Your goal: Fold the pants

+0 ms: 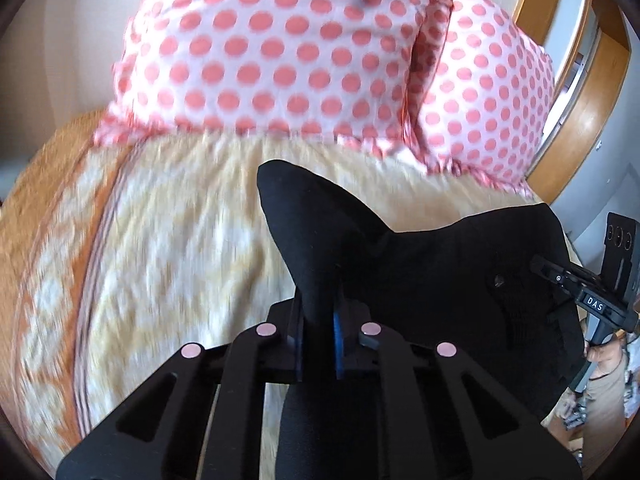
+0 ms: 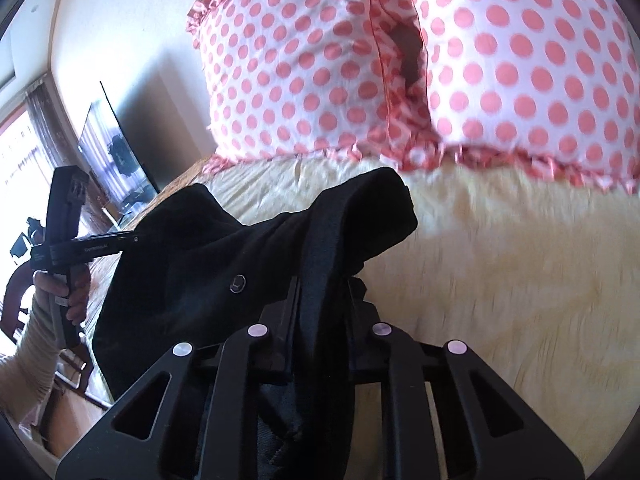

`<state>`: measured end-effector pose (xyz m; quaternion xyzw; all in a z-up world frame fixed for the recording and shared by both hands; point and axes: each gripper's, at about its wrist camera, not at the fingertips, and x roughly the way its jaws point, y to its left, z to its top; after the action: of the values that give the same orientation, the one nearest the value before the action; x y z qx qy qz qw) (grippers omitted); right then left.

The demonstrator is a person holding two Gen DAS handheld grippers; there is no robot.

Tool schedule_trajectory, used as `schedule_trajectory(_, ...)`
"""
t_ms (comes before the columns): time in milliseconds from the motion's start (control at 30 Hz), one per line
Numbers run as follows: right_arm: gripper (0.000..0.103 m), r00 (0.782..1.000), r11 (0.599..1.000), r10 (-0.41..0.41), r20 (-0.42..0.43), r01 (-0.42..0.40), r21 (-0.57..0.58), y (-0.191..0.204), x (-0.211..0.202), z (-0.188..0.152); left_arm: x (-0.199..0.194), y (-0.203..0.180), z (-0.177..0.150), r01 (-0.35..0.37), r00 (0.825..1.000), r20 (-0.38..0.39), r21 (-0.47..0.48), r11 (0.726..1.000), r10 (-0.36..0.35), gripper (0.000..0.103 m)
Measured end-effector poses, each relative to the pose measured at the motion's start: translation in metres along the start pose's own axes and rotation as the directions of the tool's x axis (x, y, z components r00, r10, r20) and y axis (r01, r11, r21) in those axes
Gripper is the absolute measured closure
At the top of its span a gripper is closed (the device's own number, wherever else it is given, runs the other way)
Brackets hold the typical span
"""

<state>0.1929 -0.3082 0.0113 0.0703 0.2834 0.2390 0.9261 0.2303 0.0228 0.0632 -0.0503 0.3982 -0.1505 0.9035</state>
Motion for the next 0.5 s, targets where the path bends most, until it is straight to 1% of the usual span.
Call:
schedule_trajectory(67, 0.086, 0.999, 1.000, -0.026, 0.037, 0.026, -0.002, -0.004, 0.011, 0.024, 0.007, -0.004, 0.023, -0.038, 0.998, 0.044, 0.023, 0.999, 0.037, 0.093)
schedule_trajectory(100, 0.086, 0.998, 0.999, -0.035, 0.053, 0.035, 0.001, -0.007, 0.016, 0.033, 0.010, -0.005, 0.032, -0.052, 0.997, 0.058, 0.027, 0.998, 0.051, 0.093)
schedule_trajectory(133, 0.086, 0.996, 0.999, -0.049, 0.078, 0.049, 0.004, -0.011, 0.023, 0.045, 0.017, -0.005, 0.047, -0.073, 0.994, 0.085, 0.024, 0.997, 0.071, 0.093)
schedule_trajectory(200, 0.086, 0.993, 0.997, -0.073, 0.090, 0.071, 0.019, -0.021, 0.037, 0.059, 0.032, -0.002, 0.067, -0.103, 0.989, 0.106, 0.020, 0.994, 0.101, 0.093)
schedule_trajectory(267, 0.086, 0.993, 0.993, -0.108, 0.047, 0.106, 0.046, -0.034, 0.059, 0.064, 0.052, 0.005, 0.077, -0.112, 0.990, 0.083, -0.001, 0.994, 0.111, 0.093)
schedule_trajectory(333, 0.086, 0.986, 0.984, -0.157, -0.058, 0.161, 0.075, -0.047, 0.083, 0.059, 0.072, 0.012, 0.081, -0.113, 0.993, 0.028, -0.017, 0.993, 0.113, 0.093)
schedule_trajectory(367, 0.086, 0.980, 0.980, -0.178, -0.092, 0.186, 0.078, -0.049, 0.090, 0.057, 0.083, 0.015, 0.079, -0.122, 0.993, 0.000, -0.016, 0.992, 0.122, 0.092)
schedule_trajectory(400, 0.086, 0.974, 0.975, -0.198, -0.113, 0.208, 0.079, -0.051, 0.096, 0.053, 0.093, 0.016, 0.077, -0.134, 0.991, -0.021, -0.007, 0.991, 0.133, 0.092)
schedule_trajectory(433, 0.085, 0.970, 0.972, -0.214, -0.112, 0.223, 0.075, -0.050, 0.098, 0.052, 0.104, 0.017, 0.074, -0.152, 0.988, -0.035, 0.005, 0.988, 0.152, 0.091)
schedule_trajectory(500, 0.083, 0.961, 0.965, -0.251, -0.115, 0.258, 0.049, -0.044, 0.100, 0.052, 0.115, 0.018, 0.068, -0.188, 0.981, -0.037, 0.012, 0.982, 0.188, 0.084)
